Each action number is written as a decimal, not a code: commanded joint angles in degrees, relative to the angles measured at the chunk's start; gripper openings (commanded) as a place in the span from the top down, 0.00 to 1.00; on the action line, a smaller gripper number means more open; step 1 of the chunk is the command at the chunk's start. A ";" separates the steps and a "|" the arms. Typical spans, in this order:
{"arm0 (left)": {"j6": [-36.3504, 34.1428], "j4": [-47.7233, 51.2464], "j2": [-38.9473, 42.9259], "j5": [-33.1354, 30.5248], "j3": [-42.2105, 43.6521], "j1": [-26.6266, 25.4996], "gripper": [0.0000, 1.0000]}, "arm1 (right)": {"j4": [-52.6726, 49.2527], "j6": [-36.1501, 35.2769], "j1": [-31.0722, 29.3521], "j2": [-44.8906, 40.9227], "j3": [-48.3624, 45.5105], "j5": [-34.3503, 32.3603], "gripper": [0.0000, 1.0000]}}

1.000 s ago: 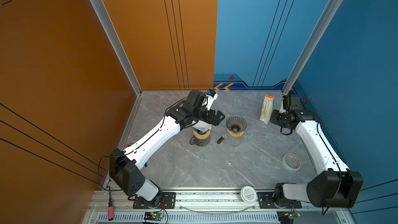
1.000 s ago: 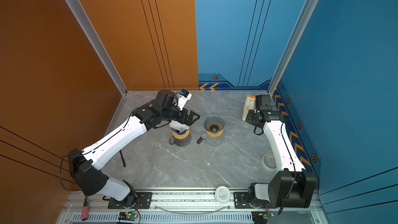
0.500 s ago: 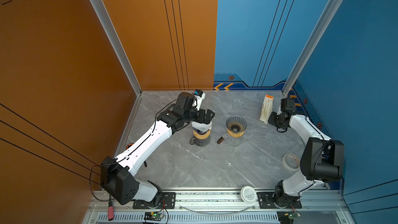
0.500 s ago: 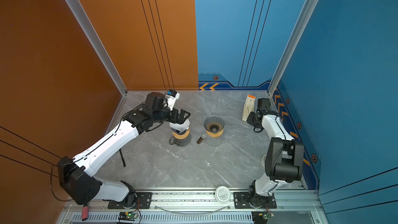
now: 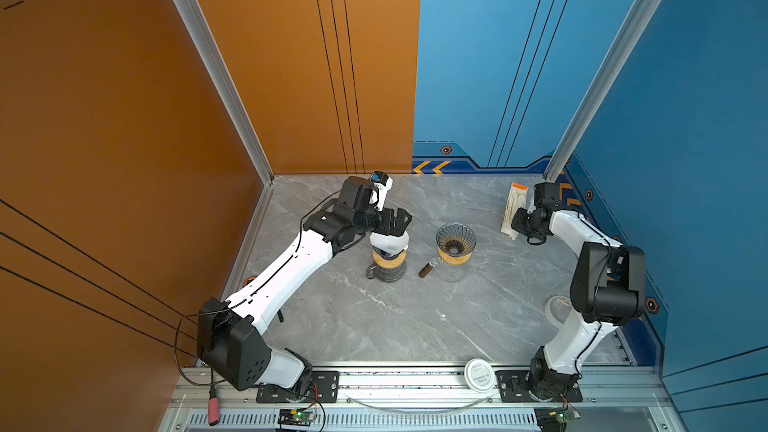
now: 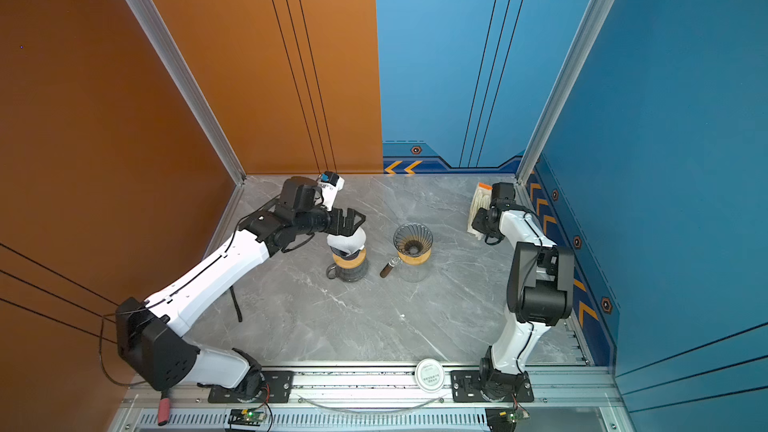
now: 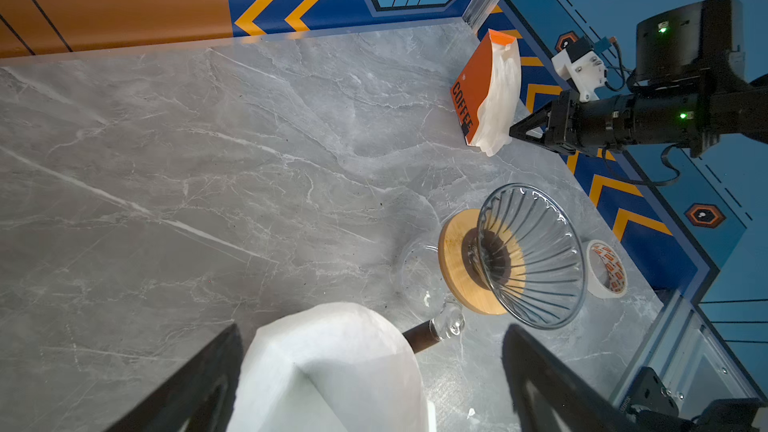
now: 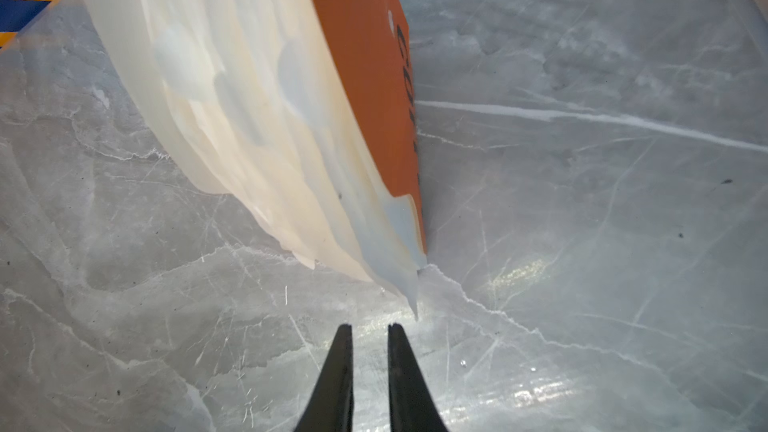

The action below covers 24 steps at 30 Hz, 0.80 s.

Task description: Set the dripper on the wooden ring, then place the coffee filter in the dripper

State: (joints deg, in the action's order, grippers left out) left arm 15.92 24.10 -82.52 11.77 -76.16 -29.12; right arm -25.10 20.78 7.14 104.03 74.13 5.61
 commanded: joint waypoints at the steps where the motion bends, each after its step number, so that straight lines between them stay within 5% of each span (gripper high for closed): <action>1: 0.67 -0.28 -0.34 0.21 -0.66 0.64 0.02 | -0.04 -1.17 -1.28 1.48 1.93 -3.97 0.85; 13: 1.39 -0.19 -1.41 0.98 -1.36 0.59 0.02 | -2.38 -3.28 -3.01 0.86 2.45 -11.08 0.83; 24: 1.64 0.51 -2.21 0.49 -2.33 0.58 0.02 | -5.06 -4.40 -2.21 4.66 6.49 -7.91 0.83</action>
State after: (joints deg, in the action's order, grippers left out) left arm 16.86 23.97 -84.14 12.01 -76.88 -28.88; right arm -27.49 17.74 4.51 106.87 78.56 -3.07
